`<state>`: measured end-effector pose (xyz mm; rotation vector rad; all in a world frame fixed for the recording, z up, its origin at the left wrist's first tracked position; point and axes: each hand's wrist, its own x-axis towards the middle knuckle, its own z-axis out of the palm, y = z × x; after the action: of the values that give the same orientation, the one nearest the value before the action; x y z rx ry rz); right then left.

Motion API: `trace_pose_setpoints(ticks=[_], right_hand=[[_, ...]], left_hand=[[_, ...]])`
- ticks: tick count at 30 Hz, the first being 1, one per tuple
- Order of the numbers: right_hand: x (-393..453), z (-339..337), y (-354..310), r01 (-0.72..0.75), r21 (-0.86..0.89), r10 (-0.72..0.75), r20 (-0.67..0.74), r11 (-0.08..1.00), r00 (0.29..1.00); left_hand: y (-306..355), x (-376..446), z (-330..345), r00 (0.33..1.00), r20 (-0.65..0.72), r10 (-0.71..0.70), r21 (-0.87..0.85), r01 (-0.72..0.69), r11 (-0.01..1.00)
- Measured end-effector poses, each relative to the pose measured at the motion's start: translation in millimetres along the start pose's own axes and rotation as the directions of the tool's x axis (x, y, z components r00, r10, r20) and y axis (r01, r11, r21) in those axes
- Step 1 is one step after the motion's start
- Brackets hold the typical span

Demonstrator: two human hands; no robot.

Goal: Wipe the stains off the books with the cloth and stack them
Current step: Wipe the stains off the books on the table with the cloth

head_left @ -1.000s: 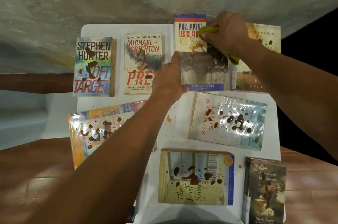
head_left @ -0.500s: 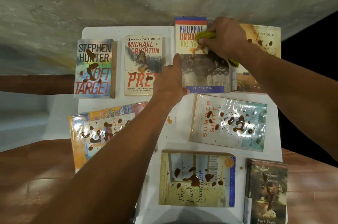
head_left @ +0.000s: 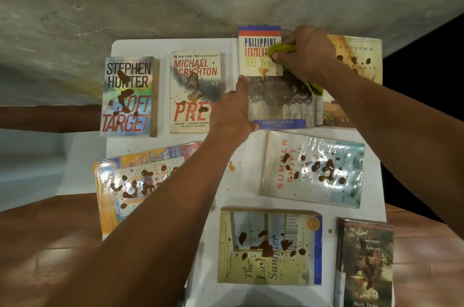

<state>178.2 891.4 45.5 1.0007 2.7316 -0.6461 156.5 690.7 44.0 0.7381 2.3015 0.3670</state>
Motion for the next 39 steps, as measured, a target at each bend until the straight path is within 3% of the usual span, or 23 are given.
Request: trace_pose_setpoints(ticks=[9, 14, 20, 25, 28, 32, 36, 39], right_hand=[[5.3, -10.0, -6.1, 0.103, -0.101, -0.091, 0.116, 0.99, 0.989], [3.1, -6.5, -7.9, 0.083, -0.088, -0.075, 0.087, 0.993, 0.993], [7.3, -15.3, -9.3, 0.114, -0.226, -0.083, 0.145, 0.967, 0.986], [0.9, -16.1, -7.5, 0.134, -0.242, -0.085, 0.2, 0.961, 0.976], [-1.4, -14.7, -7.5, 0.064, -0.288, -0.035, 0.106, 0.956, 0.994], [-9.3, -8.4, -7.5, 0.109, -0.249, -0.063, 0.183, 0.962, 0.981], [-20.7, -2.6, -8.5, 0.017, -0.214, -0.004, 0.06, 0.977, 0.998], [-25.0, 0.2, -10.1, 0.02, -0.126, -0.01, 0.084, 0.992, 0.996]], left_hand=[[-1.3, 1.2, 0.9, 1.0, -0.001, 0.011, -0.027, -0.011, 1.0], [-2.2, 1.3, 1.6, 1.0, -0.006, 0.014, -0.02, -0.014, 1.0], [-4.1, 1.7, 1.1, 1.0, -0.005, 0.013, -0.03, -0.013, 0.999], [-3.3, 0.2, 0.6, 1.0, -0.007, 0.012, -0.038, -0.013, 0.999], [-3.3, 0.4, -0.2, 1.0, -0.005, 0.004, -0.04, -0.004, 0.999], [-2.5, 0.4, -0.5, 1.0, -0.004, 0.0, -0.015, 0.0, 1.0], [-2.0, -0.5, -0.3, 1.0, -0.005, -0.014, -0.02, 0.014, 1.0], [-1.4, -1.5, -0.8, 1.0, -0.01, -0.012, -0.021, 0.012, 1.0]])
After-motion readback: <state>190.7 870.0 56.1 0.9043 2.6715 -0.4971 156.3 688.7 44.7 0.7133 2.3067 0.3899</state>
